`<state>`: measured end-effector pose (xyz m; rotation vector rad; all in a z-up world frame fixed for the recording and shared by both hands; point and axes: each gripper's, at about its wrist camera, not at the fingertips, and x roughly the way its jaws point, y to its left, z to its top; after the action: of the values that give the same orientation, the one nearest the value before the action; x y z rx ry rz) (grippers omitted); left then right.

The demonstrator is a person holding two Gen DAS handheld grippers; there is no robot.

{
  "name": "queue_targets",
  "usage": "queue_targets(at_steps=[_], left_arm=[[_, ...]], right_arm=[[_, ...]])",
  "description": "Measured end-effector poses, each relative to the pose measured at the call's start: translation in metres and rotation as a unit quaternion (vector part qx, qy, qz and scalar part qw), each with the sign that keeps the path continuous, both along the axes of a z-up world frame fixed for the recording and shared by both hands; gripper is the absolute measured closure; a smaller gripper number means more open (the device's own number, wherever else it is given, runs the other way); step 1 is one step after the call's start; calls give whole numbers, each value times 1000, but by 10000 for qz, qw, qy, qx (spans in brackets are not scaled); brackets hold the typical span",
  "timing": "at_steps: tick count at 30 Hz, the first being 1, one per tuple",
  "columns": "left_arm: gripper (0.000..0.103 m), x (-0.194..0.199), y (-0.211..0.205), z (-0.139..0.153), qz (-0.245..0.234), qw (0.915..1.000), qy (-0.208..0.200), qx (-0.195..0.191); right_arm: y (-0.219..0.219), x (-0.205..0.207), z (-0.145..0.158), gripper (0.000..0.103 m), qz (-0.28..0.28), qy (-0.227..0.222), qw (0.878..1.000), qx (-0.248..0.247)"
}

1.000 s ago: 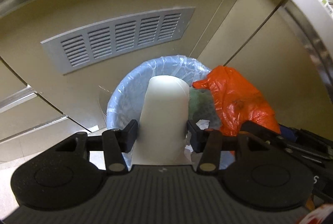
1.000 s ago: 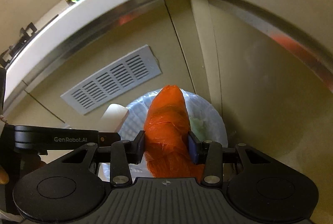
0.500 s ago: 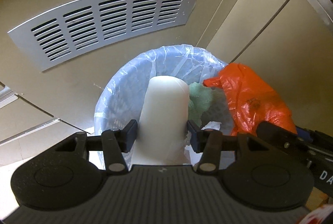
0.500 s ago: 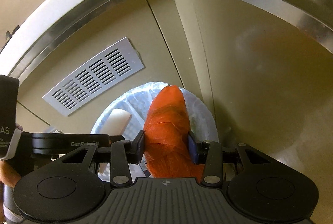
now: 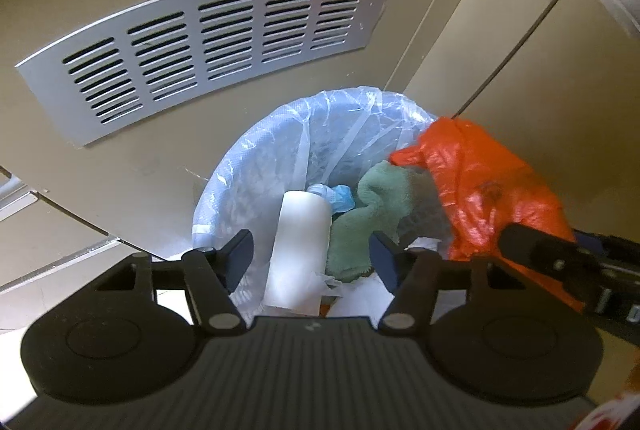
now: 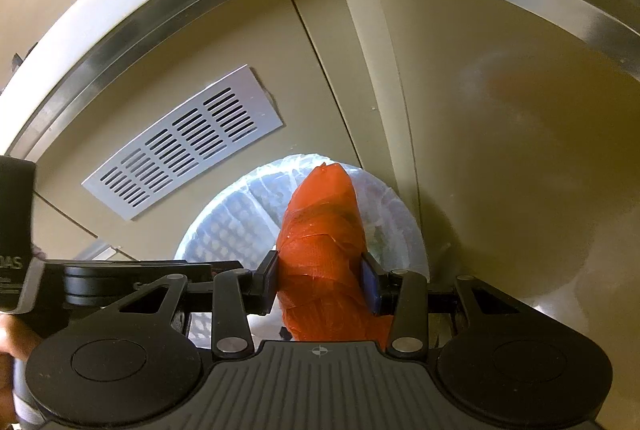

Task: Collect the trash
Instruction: 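Open both tools to drop the red bag and paper roll into the wastebasket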

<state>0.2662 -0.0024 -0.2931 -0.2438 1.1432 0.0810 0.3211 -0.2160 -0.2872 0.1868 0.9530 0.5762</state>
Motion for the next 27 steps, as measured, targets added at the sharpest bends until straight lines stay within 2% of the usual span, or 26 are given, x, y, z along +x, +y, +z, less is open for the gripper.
queue_targets(at_steps=[10, 21, 23, 25, 27], left_arm=[[44, -18, 13, 24, -54, 10000, -74, 5], [45, -27, 29, 28, -9, 10000, -87, 8], [45, -28, 31, 28, -15, 10000, -95, 7], [45, -29, 33, 29, -18, 10000, -97, 1], [45, -31, 34, 29, -12, 9999, -100, 2]], right_arm=[[9, -4, 0, 61, 137, 66, 9999, 46], [32, -7, -6, 60, 225, 70, 9997, 100], [33, -7, -9, 53, 114, 63, 9997, 206], [34, -6, -12, 38, -70, 85, 9994, 313], [33, -6, -14, 33, -124, 63, 9993, 351]])
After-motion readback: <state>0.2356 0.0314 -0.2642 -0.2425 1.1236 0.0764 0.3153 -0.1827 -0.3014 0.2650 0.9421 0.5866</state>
